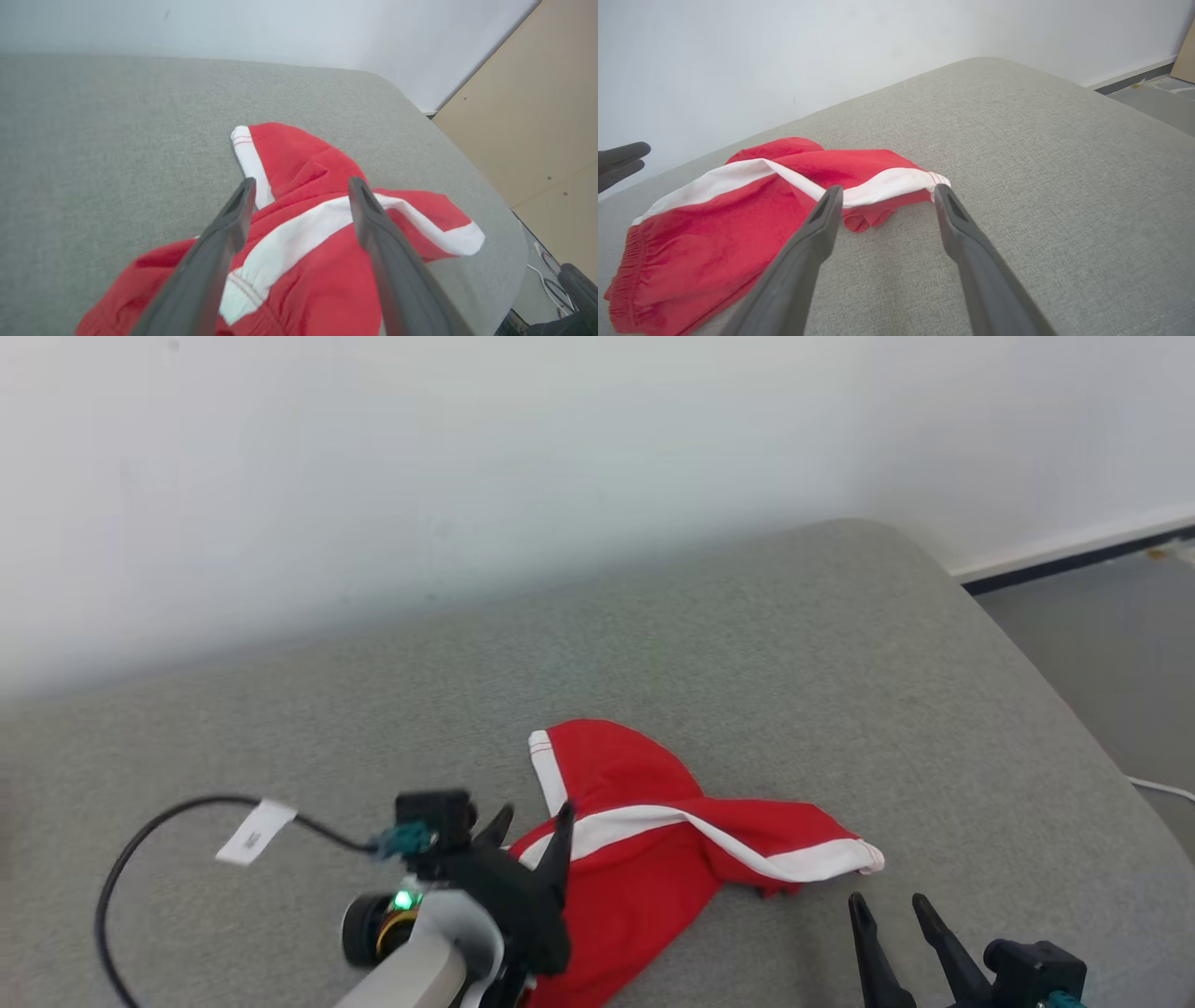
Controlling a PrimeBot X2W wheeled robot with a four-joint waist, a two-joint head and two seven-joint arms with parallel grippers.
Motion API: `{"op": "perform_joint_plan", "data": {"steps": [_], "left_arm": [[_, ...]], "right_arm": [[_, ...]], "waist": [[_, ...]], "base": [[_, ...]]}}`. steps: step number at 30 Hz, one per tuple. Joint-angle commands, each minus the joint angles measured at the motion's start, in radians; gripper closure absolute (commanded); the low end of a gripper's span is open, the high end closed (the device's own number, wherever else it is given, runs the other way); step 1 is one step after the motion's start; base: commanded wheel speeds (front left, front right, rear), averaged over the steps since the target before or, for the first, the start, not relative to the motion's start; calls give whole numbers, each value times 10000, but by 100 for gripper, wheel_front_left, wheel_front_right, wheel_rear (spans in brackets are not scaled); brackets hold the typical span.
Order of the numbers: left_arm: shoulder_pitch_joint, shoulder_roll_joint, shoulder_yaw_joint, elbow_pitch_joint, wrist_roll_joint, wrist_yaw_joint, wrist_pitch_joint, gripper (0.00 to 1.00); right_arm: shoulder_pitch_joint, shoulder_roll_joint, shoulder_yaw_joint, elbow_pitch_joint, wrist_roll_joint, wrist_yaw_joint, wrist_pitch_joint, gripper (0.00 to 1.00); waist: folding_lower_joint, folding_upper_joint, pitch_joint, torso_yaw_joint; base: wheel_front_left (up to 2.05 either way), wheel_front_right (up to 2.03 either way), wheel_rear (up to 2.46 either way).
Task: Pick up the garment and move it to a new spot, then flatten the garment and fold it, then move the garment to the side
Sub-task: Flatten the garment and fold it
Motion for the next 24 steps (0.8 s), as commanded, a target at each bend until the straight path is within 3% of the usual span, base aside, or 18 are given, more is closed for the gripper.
{"op": "perform_joint_plan", "data": {"steps": [1, 7, 13, 24], "left_arm": [[390, 187, 85, -257, -163, 112, 9, 0], [1815, 855, 538, -1692, -968, 613, 424, 0], [2407, 758, 749, -2724, -1671, 803, 926, 0], [1650, 684, 719, -1865, -1501, 1330, 1227, 0]], "right_arm": [[73, -11, -51, -96, -92, 34, 16, 0], [251, -8, -291, -287, -188, 34, 119, 0], [243, -11, -461, -534, -258, 34, 254, 0], [81, -10, -188, -559, -113, 34, 252, 0]], "waist": [[0, -1, -238, 363], [0, -1, -368, 688], [0, -1, -364, 764], [0, -1, -127, 217]], "base": [[0, 0, 0], [0, 0, 0], [0, 0, 0], [0, 0, 0]]}}
